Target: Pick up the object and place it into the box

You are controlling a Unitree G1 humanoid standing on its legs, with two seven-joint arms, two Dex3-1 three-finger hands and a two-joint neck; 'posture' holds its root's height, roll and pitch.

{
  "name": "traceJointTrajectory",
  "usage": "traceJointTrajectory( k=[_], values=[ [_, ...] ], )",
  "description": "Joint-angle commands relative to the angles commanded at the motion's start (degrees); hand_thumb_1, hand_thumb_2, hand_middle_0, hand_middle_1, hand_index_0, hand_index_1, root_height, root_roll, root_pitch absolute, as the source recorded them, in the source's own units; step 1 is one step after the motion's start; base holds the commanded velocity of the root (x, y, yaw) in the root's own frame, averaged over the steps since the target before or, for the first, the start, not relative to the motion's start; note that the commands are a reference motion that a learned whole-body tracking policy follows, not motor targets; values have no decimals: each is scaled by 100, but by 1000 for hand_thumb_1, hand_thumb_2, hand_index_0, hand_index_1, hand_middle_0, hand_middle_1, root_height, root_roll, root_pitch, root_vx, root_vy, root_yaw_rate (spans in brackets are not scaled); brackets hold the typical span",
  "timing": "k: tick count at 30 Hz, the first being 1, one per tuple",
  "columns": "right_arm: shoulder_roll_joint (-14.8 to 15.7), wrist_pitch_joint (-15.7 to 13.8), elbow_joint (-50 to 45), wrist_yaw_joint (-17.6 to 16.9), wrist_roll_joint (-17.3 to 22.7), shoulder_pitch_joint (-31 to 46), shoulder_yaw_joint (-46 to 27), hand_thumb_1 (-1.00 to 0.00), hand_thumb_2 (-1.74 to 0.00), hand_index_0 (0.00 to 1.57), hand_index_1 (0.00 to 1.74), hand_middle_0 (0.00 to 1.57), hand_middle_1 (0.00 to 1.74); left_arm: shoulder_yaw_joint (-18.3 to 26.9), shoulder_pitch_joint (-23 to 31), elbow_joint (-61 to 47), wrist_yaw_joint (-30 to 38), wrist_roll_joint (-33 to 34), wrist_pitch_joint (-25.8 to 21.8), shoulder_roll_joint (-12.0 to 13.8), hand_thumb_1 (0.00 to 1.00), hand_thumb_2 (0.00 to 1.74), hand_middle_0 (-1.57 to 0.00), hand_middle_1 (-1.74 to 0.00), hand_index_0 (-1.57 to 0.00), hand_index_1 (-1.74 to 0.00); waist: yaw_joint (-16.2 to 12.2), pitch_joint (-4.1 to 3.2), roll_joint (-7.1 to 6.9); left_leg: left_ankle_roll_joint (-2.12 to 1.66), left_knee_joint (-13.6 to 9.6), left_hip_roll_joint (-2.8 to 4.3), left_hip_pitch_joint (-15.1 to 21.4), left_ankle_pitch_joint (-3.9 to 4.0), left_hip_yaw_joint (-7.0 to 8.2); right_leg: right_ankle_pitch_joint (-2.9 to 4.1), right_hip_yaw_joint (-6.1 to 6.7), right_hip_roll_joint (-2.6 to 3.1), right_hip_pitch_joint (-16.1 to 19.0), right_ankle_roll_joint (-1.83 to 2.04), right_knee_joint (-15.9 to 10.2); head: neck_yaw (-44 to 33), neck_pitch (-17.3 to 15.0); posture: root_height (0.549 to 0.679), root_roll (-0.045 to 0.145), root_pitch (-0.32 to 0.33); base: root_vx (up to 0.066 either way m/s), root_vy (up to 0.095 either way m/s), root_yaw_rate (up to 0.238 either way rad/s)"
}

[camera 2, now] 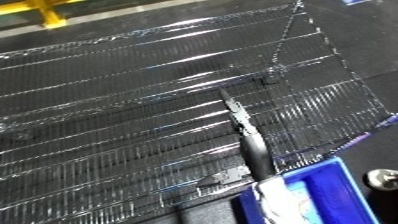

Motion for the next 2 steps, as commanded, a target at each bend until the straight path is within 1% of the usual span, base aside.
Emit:
traceJointTrajectory(
  k=[1,2],
  values=[
    [20,4,35,-18,9,-55,59,0,0,0,0,0,0,-11,-20,27,34,-100,-18,-36,1000,1740,-1570,-1740,-1570,-1740,31,14,-14,0,20,-4,-17,-2,-22,-12,-17,-2,-1,-4,23,-77,-1,646,56,-143,5,-7,111],
    [34,8,56,-34,16,-99,108,0,0,0,0,0,0,-22,-34,38,62,-189,-33,-68,1000,1740,-1570,-1740,-1570,-1740,60,32,-25,0,40,-8,-38,-3,-42,-22,-33,-5,-9,-7,50,-205,5,645,55,-143,-6,-5,106]
  ],
)
